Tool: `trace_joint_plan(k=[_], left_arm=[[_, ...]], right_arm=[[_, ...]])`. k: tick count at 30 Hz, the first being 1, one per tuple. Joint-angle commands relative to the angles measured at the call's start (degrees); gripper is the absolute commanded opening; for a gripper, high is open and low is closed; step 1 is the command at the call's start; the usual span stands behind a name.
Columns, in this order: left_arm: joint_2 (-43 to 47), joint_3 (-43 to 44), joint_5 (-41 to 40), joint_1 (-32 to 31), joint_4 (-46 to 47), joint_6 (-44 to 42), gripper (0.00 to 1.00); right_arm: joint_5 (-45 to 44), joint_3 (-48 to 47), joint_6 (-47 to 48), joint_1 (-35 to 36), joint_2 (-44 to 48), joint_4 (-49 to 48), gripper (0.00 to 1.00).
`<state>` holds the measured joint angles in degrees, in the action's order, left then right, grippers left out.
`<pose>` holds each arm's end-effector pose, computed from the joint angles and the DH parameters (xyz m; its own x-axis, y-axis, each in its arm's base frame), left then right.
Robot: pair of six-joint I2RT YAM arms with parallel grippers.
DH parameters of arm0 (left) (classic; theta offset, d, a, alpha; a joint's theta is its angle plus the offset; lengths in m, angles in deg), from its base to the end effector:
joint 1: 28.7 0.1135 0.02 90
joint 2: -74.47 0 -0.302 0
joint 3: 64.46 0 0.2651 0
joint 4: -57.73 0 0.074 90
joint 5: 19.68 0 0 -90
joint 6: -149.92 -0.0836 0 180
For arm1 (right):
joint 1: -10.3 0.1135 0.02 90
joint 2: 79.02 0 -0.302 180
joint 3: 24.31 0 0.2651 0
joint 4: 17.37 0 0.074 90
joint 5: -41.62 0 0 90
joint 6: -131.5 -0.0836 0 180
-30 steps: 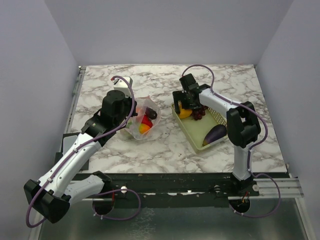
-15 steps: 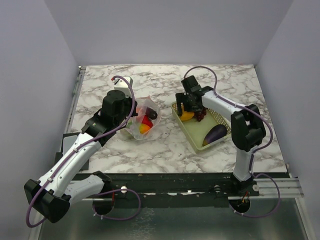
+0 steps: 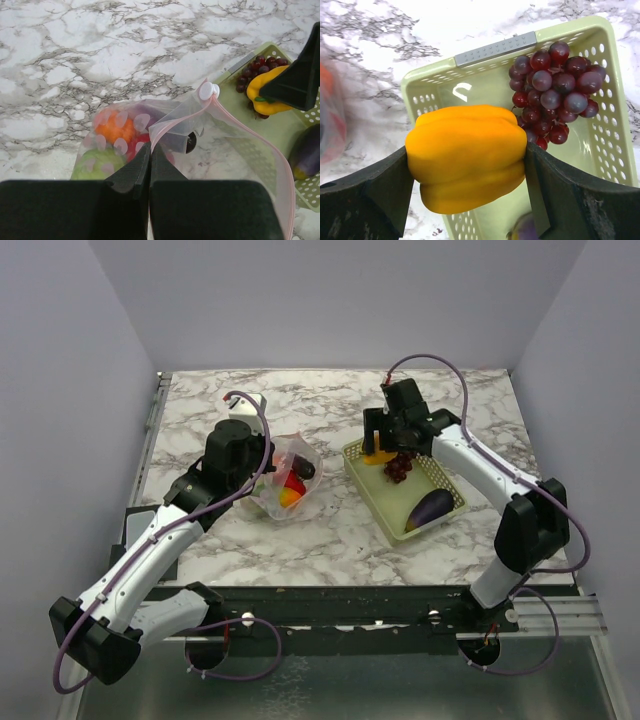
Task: Place the food in the zip-top bag and seal the zipper
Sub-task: Pick up the fake vegetable from the bin, then place the fake vegetable in the zipper food storage bag.
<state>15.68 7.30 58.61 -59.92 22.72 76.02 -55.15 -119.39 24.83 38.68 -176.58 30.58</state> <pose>0.2365 -0.1235 0.3728 -0.4045 -0.0724 -0.9117 0.2441 0.9522 -0.1839 0.3783 0.1932 0.2804 -0.7661 -0.0901 -0.6363 -0.1943 0.9763 0.0957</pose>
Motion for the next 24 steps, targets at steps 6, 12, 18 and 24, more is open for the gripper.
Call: trace_joint_plan(k=[6,12,18,24], left_arm=[[-0.37,-0.40,1.49,0.29,1.36,0.42,0.01],[-0.53,-0.40,1.60,0.42,1.28,0.48,0.01],[-0.50,-0.40,1.60,0.44,1.31,0.50,0.01],[-0.55,-0.40,1.86,0.46,1.32,0.54,0.01]], right_arm=[[5.39,1.68,0.24,1.37,12.63,0.30,0.40],[11.41,2.72,1.32,4.39,20.10,-2.73,0.39],[11.86,1.55,3.23,10.85,23.03,-4.61,0.38],[11.95,0.33,5.67,17.23,23.47,-7.40,0.38]])
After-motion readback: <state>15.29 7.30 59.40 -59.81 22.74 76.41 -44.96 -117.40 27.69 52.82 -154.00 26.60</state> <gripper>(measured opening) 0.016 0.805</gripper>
